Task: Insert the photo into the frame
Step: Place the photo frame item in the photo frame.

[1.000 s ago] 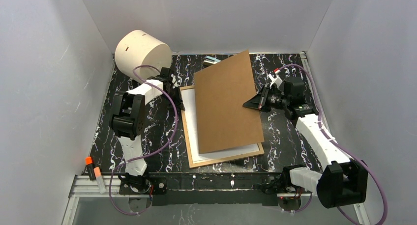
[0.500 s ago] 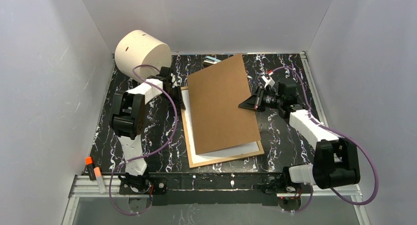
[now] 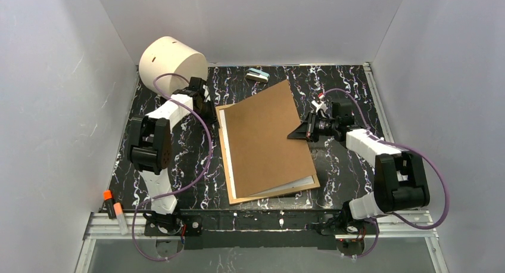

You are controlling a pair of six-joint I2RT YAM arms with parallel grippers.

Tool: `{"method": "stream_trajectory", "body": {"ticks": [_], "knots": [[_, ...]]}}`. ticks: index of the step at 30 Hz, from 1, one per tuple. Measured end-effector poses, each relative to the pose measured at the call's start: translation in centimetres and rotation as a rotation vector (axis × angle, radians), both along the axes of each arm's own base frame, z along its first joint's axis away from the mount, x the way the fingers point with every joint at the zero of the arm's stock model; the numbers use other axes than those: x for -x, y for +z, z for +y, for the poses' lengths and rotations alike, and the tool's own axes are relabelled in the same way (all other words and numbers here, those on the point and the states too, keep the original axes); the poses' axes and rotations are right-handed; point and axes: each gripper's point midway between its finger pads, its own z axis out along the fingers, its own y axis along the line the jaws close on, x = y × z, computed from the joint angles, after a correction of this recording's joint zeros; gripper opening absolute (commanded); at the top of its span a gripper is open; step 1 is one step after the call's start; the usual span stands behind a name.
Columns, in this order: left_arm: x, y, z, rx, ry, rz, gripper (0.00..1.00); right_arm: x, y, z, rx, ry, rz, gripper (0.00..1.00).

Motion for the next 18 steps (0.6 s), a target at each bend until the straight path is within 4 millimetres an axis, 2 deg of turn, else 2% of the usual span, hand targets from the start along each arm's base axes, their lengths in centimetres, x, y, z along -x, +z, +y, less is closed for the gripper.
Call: {"method": "stream_trajectory", "body": {"ticks": [4,12,16,18], "knots": [[-0.5,0.1,0.3,-0.013,0.010,-0.028,0.29,0.0,-1.5,-0.2,0.012,-0.008,0.065,0.01],[0.7,-1.7,1.2,-0.046,0.031,0.006,0.27,-0.2,-2.7,0.2,-0.007,0.016,0.115,0.01],[1.0,-2.0,0.8,-0.020,0.041,0.009,0.26,-0.1,-3.1,0.3,-0.016,0.029,0.134,0.02],[1.0,-2.1,0.5,0.002,0.044,0.004,0.24,-0.2,-3.2,0.4,-0.020,0.039,0.135,0.06]]}}
